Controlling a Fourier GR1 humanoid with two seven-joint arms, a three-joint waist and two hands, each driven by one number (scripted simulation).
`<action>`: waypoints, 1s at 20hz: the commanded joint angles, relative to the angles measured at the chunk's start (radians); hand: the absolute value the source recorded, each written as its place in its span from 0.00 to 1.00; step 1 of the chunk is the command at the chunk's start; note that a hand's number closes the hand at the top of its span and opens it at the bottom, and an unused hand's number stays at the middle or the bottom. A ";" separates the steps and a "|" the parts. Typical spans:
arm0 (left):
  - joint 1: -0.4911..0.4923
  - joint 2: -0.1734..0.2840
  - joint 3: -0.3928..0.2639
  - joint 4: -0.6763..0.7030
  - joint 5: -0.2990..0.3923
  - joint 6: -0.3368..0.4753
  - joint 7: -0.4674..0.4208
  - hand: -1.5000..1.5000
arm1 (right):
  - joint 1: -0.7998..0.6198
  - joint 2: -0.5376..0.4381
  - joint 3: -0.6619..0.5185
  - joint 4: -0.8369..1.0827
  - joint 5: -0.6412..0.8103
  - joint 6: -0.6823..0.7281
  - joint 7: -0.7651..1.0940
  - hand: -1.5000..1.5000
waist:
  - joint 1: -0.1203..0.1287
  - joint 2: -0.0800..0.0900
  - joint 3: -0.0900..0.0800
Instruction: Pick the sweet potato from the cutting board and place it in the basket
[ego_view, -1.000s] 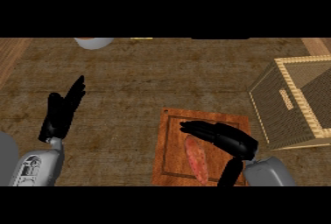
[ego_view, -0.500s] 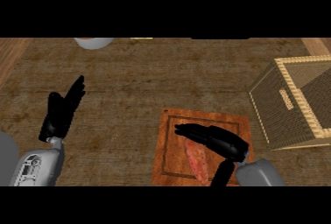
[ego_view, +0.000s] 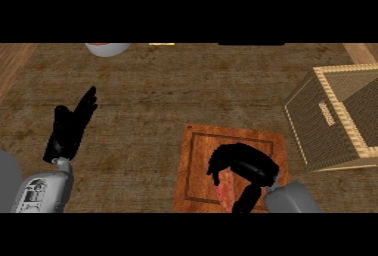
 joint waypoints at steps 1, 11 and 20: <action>0.001 -0.010 -0.011 -0.001 -0.016 0.014 0.000 0.50 | -0.018 0.052 -0.011 0.019 0.130 -0.082 0.256 1.00 | -0.004 0.002 0.000; -0.032 -0.001 0.002 0.015 0.012 -0.013 0.017 0.50 | -0.119 0.103 0.095 0.026 0.404 -0.111 1.042 1.00 | 0.011 0.003 0.000; 0.006 0.007 0.002 0.008 -0.002 -0.012 -0.024 0.50 | -0.212 0.103 0.243 -0.222 0.078 -0.210 1.342 1.00 | 0.004 0.000 0.001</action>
